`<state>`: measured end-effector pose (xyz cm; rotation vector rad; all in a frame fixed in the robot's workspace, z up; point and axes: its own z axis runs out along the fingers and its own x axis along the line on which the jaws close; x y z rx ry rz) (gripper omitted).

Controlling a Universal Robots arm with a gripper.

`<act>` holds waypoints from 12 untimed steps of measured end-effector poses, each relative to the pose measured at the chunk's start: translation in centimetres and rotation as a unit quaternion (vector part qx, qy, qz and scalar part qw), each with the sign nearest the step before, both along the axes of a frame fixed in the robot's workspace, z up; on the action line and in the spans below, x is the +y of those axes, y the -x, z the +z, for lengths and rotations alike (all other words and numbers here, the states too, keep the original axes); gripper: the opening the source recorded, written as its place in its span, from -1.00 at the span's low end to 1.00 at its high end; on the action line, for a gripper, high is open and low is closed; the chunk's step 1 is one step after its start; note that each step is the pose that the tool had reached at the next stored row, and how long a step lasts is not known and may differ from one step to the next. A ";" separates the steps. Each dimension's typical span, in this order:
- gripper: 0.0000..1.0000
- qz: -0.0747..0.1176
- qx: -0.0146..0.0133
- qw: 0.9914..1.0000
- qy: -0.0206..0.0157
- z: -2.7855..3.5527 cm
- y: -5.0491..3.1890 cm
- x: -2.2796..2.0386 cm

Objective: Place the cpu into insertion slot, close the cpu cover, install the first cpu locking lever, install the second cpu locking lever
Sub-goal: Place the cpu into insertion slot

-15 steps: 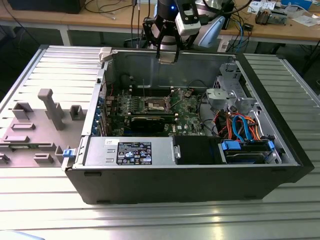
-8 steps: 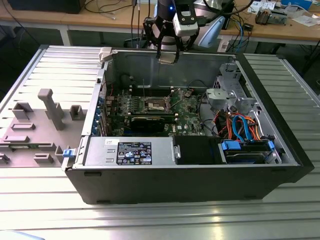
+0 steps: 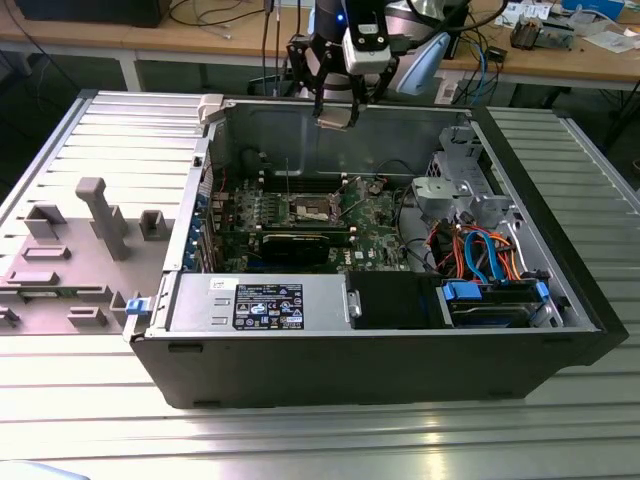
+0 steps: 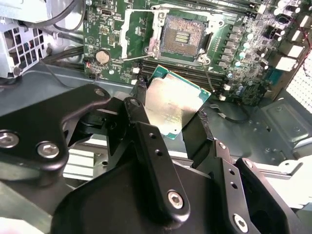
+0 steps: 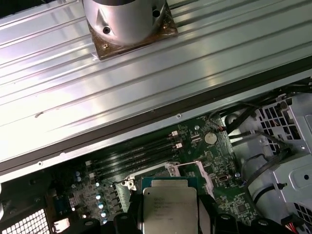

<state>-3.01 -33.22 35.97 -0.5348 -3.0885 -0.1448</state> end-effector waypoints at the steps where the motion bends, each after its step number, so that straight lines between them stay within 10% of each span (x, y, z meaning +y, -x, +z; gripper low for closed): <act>1: 0.08 -0.004 0.000 1.000 0.000 -0.02 0.00 0.00; 12: 0.08 -0.052 0.000 0.999 0.000 -0.15 0.00 0.04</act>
